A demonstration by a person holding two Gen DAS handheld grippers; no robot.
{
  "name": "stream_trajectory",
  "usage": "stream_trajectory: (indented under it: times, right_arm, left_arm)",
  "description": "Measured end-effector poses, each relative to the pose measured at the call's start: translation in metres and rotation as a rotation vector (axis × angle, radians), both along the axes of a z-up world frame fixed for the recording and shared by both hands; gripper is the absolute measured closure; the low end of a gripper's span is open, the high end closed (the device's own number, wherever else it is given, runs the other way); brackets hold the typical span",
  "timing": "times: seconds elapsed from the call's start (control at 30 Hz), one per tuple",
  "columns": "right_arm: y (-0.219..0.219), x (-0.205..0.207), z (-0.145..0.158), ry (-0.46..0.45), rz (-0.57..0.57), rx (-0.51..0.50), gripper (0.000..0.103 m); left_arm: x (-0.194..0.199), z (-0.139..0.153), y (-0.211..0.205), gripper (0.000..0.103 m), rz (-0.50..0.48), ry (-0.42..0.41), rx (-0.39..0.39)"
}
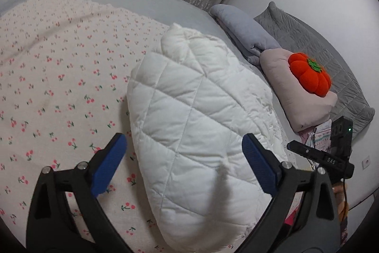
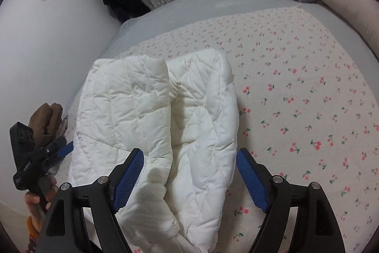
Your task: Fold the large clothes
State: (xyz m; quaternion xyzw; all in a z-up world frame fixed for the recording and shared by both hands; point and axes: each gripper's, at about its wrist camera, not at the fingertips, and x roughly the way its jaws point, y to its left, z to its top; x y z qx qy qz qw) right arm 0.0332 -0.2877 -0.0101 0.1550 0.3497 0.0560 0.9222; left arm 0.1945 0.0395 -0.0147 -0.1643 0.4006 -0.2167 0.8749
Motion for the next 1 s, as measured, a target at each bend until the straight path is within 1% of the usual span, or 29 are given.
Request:
stream_trajectory:
  times: [0.03,0.13,0.2,0.23,0.3,0.4,0.5,0.63,0.73,0.83,1.0]
  right_arm:
    - [0.002,-0.005,0.011,-0.016,-0.011,-0.021,0.021]
    - [0.014,-0.022,0.028,-0.059,-0.020,-0.057,0.021]
    - [0.024,-0.031,0.032,-0.068,-0.016,-0.093,0.021]
    - [0.019,-0.019,0.034,-0.070,-0.006,-0.111,0.021]
    - [0.029,-0.017,0.027,-0.066,0.017,-0.134,0.021]
    - [0.040,-0.018,0.022,-0.045,0.005,-0.188,0.021]
    - [0.053,-0.029,0.026,-0.051,0.002,-0.231,0.021]
    - [0.063,-0.044,0.028,-0.056,0.002,-0.239,0.020]
    - [0.069,-0.052,0.029,-0.051,-0.004,-0.246,0.020]
    - [0.077,-0.061,0.031,-0.052,-0.006,-0.280,0.019]
    - [0.084,-0.075,0.028,-0.051,-0.042,-0.329,0.018]
  left_arm:
    - [0.000,0.006,-0.002,0.005,0.004,-0.020,0.016]
    - [-0.005,0.018,-0.005,0.006,0.006,-0.059,0.049]
    - [-0.012,0.021,-0.004,0.006,0.000,-0.063,0.064]
    - [-0.015,0.021,-0.008,0.006,-0.006,-0.065,0.082]
    - [-0.020,0.021,-0.017,0.006,-0.017,-0.070,0.123]
    - [-0.030,0.020,-0.021,0.006,0.001,-0.037,0.175]
    - [-0.043,0.024,-0.023,0.006,0.027,-0.002,0.216]
    - [-0.061,0.029,-0.022,0.005,0.049,0.012,0.240]
    - [-0.071,0.030,-0.026,0.005,0.057,0.034,0.277]
    - [-0.080,0.031,-0.027,0.005,0.078,0.049,0.311]
    - [-0.094,0.027,-0.025,0.004,0.127,0.087,0.341]
